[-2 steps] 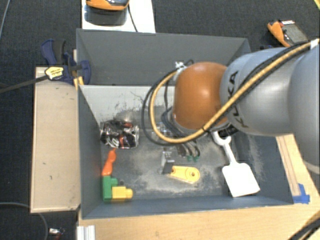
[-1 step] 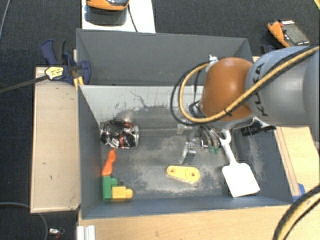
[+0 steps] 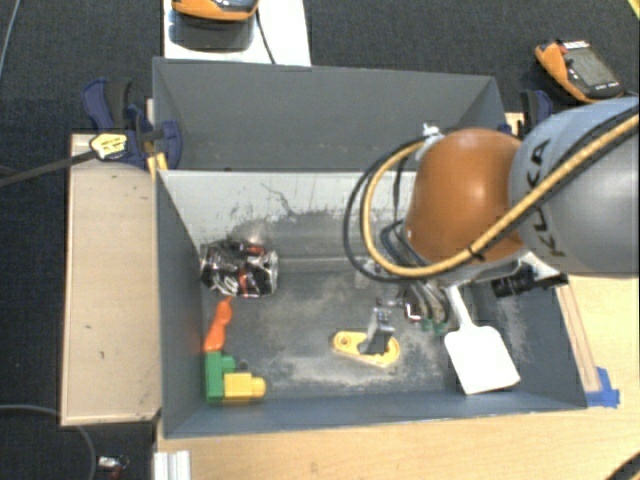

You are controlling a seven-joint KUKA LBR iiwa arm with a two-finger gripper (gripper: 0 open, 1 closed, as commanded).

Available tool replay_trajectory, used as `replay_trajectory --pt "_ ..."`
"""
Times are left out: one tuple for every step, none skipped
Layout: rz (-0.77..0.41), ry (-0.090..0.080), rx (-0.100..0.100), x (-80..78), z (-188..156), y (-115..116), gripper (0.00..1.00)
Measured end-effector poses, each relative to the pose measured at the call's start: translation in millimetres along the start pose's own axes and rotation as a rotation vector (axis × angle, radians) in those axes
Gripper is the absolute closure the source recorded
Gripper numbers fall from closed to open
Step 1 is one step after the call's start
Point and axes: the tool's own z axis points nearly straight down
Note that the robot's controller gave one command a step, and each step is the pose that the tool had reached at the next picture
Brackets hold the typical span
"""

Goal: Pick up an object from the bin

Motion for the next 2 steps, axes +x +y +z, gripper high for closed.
replay_trajectory --pt "0.008 -0.015 -0.006 6.6 -16 8 0.0" --pt "-0.207 -0.005 -0.001 0.7 22 -21 0.0"
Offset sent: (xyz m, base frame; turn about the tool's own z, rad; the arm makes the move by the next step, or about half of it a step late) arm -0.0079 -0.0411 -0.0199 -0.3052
